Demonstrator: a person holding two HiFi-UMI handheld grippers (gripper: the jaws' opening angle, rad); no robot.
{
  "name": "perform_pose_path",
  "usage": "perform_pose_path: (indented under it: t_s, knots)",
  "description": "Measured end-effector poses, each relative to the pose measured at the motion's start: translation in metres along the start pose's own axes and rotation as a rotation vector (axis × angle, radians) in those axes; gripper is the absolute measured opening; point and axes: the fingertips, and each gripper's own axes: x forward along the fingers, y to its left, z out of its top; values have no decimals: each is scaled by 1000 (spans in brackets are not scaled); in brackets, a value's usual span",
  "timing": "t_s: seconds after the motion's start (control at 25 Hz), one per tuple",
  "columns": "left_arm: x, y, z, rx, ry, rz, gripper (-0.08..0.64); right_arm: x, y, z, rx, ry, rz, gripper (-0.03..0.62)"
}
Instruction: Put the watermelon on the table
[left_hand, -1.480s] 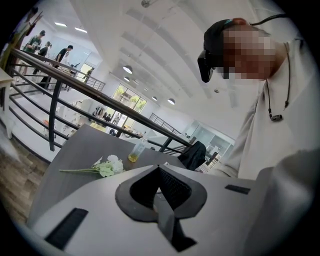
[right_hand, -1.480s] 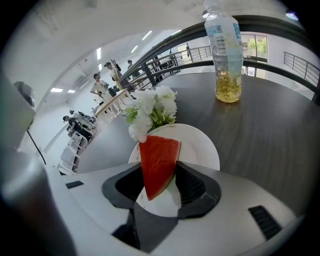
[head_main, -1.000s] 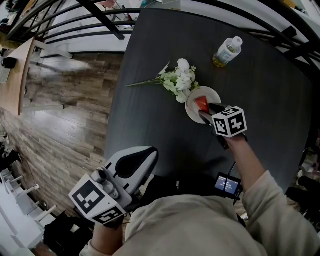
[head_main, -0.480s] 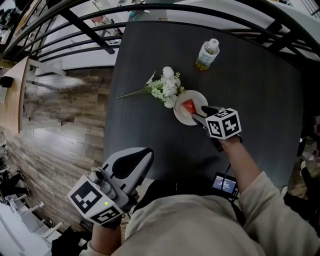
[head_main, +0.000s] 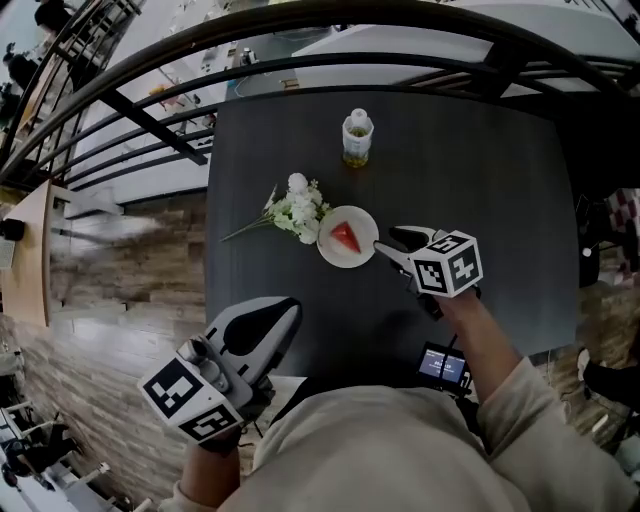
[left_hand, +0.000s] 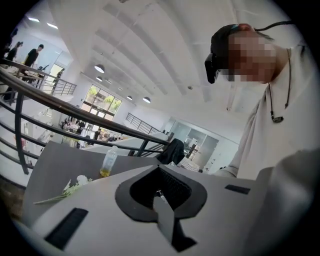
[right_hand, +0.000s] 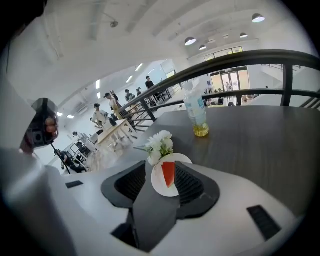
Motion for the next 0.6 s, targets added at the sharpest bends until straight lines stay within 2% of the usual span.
perform_pose_path:
  t_s: [0.16,0.28,0.32,0.6]
  knots:
    - [12,-22,16,35,-1,-54,3,-48,15,16,26,-109,29,143]
    - [19,-41,25,56,3,-106,3,-89,28,23,36,-204,49,48]
    - [23,-46,28,65,5,-128,3,-103,31,27,36,-236,50,36]
    - [43,-76,44,104,-13,-242,3,-177,52,34,32,-388,59,17]
